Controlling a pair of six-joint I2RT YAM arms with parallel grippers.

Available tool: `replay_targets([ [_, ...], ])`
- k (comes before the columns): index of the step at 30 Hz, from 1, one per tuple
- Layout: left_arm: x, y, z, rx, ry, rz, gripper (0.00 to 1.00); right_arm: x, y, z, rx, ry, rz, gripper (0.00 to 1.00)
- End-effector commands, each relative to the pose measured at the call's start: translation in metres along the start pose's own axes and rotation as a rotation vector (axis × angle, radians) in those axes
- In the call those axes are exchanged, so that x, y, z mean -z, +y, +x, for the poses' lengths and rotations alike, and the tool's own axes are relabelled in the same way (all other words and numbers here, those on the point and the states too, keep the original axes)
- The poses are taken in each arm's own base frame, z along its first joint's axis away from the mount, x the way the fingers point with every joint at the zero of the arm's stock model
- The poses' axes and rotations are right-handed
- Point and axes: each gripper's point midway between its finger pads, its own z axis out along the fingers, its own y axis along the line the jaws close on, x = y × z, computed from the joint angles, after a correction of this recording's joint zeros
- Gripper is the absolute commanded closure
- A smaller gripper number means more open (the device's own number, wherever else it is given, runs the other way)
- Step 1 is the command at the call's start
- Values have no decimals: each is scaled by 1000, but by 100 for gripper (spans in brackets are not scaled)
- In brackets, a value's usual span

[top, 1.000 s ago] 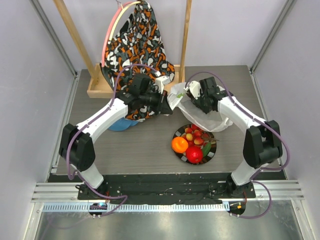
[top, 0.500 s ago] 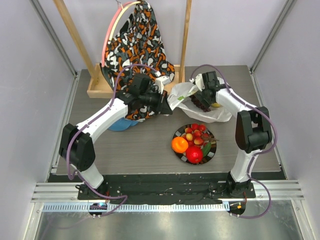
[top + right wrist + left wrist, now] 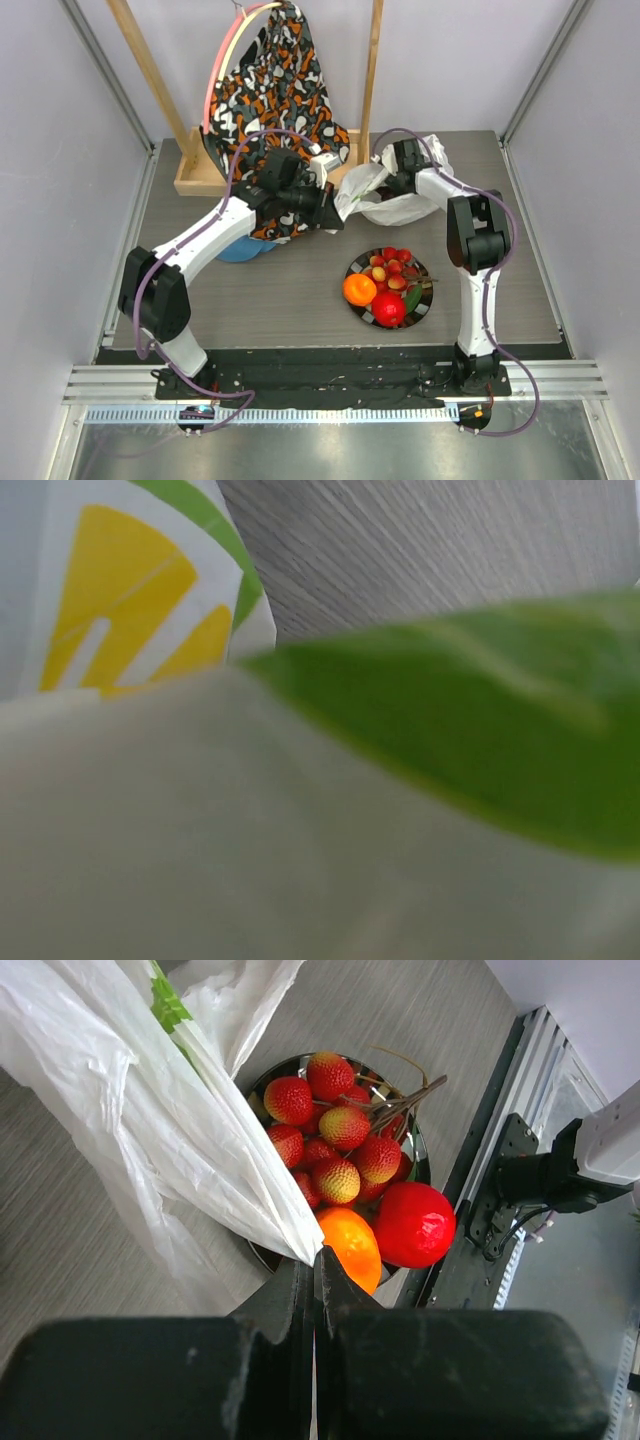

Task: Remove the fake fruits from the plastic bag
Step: Take out the fake fruit from the plastic bag.

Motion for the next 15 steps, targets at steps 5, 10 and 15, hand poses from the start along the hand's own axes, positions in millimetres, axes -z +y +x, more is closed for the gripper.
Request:
replay_targets([
  [5,7,-11,-16,-48,-38,21,100,82,-55,-25,-167,-196,-42,59],
  [10,-4,-13,-34,-50,-61,34,100,186,-12,-47,-307,-430,-476,59],
  [15,-15,-22,-55,-80,-83,53,100,258,41,-31,-365,-455,-802,59],
])
